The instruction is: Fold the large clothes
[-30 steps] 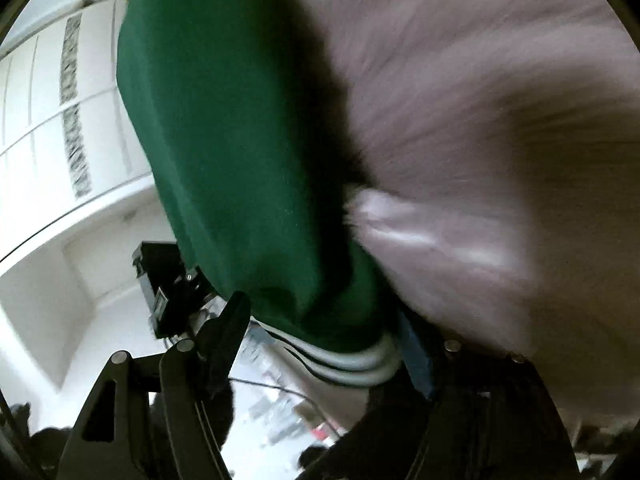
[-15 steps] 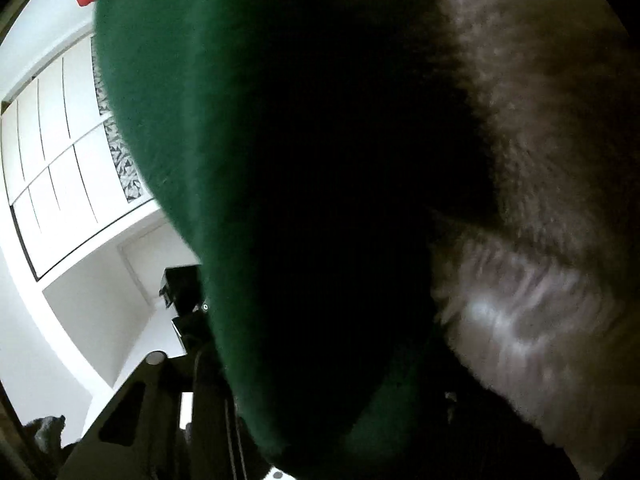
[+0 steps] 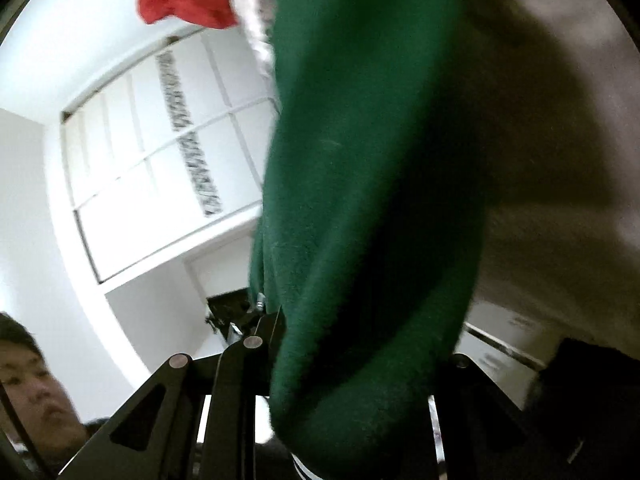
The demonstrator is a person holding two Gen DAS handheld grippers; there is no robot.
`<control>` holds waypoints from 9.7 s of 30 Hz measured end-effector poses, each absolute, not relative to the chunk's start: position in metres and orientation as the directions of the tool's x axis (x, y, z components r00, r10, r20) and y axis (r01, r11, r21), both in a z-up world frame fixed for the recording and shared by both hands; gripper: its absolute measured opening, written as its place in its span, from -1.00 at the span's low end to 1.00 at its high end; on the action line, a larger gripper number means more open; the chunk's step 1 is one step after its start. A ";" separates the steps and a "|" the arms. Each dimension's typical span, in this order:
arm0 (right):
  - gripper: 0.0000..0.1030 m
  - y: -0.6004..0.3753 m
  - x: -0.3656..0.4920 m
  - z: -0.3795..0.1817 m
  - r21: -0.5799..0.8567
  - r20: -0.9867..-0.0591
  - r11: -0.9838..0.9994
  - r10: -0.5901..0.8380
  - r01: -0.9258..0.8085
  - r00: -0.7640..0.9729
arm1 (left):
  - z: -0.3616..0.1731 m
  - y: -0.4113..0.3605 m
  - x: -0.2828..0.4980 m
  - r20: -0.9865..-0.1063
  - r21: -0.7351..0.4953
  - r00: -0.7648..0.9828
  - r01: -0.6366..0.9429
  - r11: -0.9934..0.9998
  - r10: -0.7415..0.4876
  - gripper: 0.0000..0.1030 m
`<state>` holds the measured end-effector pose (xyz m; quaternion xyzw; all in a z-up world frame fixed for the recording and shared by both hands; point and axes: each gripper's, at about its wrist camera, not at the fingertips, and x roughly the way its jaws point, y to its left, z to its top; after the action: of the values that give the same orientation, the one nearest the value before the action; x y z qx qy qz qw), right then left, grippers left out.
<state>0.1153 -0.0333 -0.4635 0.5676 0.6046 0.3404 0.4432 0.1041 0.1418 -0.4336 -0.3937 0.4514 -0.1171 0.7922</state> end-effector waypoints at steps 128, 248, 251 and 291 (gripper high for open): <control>0.54 -0.112 0.469 -0.391 0.580 -0.786 0.809 0.528 -0.090 -0.323 | -0.569 0.126 0.231 -0.949 -0.246 0.302 -0.541 0.804 -0.088 1.00; 0.21 -0.279 0.441 -0.371 0.296 -0.944 0.950 0.307 0.096 -0.124 | -0.531 0.089 0.253 -0.936 -0.271 0.329 -0.451 0.851 -0.124 1.00; 0.39 -0.272 0.449 -0.334 0.297 -0.954 0.955 0.297 0.030 -0.025 | -0.531 0.101 0.250 -0.926 -0.308 0.352 -0.486 0.818 -0.139 1.00; 1.00 -0.202 0.524 -0.483 0.835 -0.475 0.546 0.653 -0.068 -0.590 | -0.616 0.114 0.256 -0.612 -0.790 0.506 -0.387 0.475 -0.607 1.00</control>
<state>0.5239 -0.2025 -0.4827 0.1884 0.7769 0.4376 0.4116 0.2558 0.1143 -0.6161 -0.5065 0.4906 -0.0780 0.7047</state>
